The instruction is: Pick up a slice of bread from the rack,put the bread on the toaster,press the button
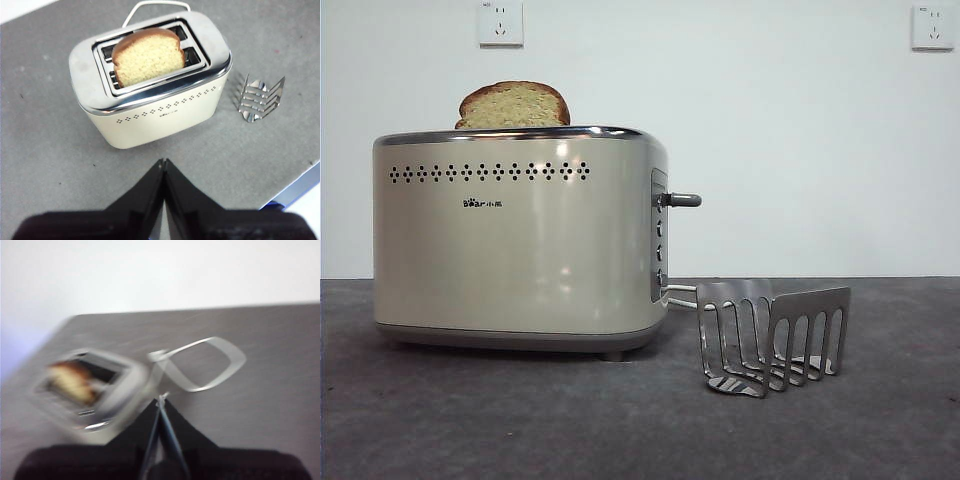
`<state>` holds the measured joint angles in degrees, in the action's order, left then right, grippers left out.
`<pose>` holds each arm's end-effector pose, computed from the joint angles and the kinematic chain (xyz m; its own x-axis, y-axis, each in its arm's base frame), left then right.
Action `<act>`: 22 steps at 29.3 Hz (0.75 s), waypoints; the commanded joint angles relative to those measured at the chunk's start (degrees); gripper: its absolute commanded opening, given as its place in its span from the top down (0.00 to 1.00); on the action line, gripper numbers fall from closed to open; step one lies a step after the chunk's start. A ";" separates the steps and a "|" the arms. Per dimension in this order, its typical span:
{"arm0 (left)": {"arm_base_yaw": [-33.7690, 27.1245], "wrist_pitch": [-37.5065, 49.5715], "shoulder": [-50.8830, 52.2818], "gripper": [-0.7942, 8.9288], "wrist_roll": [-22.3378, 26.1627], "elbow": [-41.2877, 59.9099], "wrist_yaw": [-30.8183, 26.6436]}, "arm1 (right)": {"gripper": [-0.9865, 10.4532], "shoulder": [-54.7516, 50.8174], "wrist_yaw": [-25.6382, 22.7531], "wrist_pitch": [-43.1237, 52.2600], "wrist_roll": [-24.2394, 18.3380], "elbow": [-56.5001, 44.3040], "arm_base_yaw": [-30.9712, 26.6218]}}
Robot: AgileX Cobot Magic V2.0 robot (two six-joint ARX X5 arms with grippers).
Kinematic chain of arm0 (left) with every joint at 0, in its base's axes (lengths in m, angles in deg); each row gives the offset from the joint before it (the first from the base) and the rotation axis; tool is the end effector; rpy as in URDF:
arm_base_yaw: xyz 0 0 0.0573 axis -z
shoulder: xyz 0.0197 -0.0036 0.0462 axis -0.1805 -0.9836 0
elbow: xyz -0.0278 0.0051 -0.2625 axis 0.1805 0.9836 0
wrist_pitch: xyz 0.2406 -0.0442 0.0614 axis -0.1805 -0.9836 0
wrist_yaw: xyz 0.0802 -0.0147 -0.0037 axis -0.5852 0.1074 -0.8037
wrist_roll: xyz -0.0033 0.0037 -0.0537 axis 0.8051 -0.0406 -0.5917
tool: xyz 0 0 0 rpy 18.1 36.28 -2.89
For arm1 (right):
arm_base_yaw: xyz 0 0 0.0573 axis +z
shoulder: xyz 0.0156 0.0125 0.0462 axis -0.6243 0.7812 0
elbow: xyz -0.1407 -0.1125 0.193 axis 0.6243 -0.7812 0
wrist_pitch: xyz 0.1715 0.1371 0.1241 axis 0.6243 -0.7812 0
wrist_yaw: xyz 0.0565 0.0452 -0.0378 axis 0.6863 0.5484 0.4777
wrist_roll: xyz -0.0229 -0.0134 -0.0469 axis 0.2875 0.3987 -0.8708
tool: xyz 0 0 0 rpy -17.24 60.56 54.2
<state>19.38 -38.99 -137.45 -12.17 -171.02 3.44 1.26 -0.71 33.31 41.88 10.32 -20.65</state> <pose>0.0919 -0.0511 0.4379 0.6676 -0.3296 -0.6676 0.4815 0.8750 0.0495 0.1250 0.0443 0.4260 0.8554 0.4034 -0.3249 -0.3470 0.9120 0.2188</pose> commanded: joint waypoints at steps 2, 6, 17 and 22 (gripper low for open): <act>0.13 0.22 -3.15 0.92 0.24 0.44 0.02 | 0.91 -0.26 -17.11 -2.29 -6.51 -0.50 0.02; 0.13 0.22 -7.10 0.92 0.24 0.44 0.02 | 0.91 1.16 -28.96 -5.97 -6.56 -0.48 0.02; -5.57 0.22 -12.70 0.92 0.24 0.48 0.09 | 0.91 8.20 -34.97 -22.58 -6.56 -0.50 0.02; -13.31 0.22 -9.57 0.92 0.24 0.76 0.04 | 0.91 11.28 -34.97 -26.71 -6.56 -0.50 0.02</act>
<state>7.16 -38.93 -148.47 -12.19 -170.65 3.59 12.47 -35.48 6.49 35.52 10.32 -20.65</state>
